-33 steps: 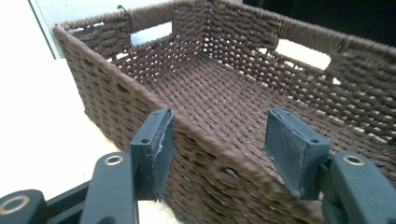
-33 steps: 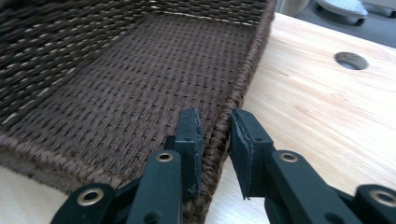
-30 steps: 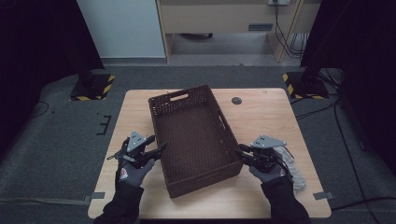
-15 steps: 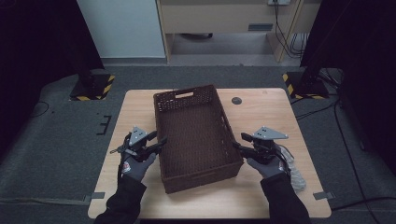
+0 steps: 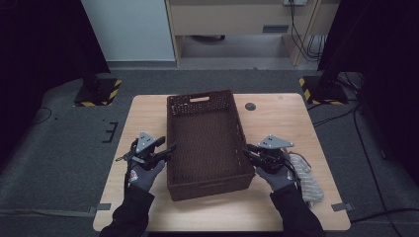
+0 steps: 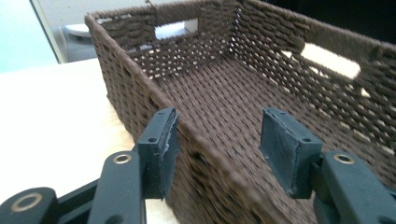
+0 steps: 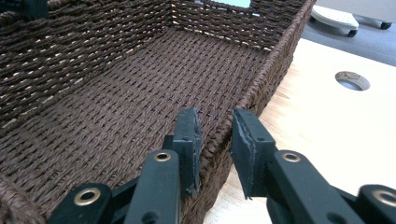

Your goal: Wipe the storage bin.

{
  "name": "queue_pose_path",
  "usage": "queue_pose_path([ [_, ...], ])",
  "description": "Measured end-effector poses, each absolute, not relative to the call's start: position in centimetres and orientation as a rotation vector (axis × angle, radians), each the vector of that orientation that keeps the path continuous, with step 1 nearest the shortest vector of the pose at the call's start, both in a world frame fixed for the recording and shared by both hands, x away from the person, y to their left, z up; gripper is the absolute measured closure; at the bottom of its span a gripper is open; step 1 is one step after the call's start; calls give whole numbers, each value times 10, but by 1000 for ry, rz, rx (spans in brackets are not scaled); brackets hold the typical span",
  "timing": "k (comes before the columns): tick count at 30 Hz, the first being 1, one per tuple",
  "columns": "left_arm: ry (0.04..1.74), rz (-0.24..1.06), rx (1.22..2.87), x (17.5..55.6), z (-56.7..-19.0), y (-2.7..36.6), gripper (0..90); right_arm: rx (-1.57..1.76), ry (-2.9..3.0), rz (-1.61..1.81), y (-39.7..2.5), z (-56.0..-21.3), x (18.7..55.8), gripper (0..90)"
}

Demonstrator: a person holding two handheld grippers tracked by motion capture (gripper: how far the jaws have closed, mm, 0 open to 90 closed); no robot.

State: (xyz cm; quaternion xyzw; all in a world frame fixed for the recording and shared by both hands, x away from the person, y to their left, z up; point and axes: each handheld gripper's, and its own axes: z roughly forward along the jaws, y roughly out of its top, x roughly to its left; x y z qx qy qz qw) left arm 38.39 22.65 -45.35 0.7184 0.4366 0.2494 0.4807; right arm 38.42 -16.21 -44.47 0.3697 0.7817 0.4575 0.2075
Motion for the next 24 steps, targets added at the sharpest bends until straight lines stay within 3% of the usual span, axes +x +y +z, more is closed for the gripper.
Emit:
queue_pose_path([
  [6,1071,622,1816,377,-459,225,463,1019,2199,1291,-160,-443,370,717],
  [9,1096,594,1805,379,-461,230,519,1001,2229,1286,-158,-441,364,697],
  [15,1111,558,1785,387,-461,232,569,1015,2163,1327,-160,-434,372,531],
  [24,1059,525,1770,407,-465,224,598,1085,2103,1332,-161,-439,391,454],
])
